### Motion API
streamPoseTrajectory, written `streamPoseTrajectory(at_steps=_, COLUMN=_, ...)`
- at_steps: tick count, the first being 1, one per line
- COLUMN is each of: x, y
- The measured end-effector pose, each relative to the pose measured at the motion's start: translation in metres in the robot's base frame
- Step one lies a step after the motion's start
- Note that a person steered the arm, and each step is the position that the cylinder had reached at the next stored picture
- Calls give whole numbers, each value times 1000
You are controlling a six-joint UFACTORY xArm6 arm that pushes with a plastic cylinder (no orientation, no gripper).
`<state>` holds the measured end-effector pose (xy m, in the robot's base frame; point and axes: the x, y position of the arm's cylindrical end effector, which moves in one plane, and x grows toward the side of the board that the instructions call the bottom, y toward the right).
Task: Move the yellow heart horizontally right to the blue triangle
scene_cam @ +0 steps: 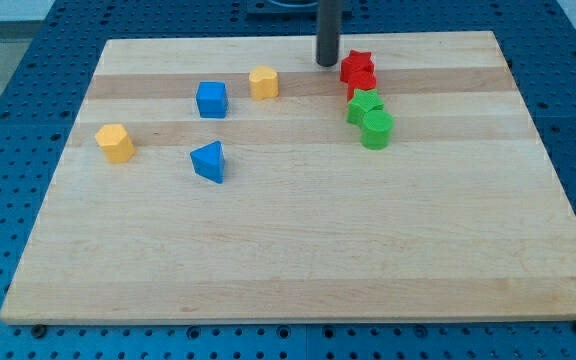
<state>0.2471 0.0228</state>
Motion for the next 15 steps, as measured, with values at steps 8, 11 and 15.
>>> streamPoseTrajectory(at_steps=8, x=64, y=-107)
streamPoseTrajectory(at_steps=11, x=148, y=-107)
streamPoseTrajectory(at_steps=15, x=84, y=-107)
